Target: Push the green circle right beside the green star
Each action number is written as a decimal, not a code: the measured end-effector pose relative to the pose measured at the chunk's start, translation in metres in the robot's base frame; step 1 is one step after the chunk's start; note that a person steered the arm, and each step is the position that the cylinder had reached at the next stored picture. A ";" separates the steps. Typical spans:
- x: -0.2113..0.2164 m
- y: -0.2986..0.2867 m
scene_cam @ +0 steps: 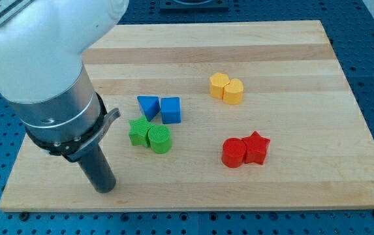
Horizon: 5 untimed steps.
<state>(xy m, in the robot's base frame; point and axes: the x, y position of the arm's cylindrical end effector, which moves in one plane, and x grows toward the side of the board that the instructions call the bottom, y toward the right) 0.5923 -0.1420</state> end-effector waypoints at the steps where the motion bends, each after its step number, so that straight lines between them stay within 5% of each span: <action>1: 0.000 -0.002; 3: -0.006 -0.004; 4: -0.079 0.002; 5: -0.079 0.002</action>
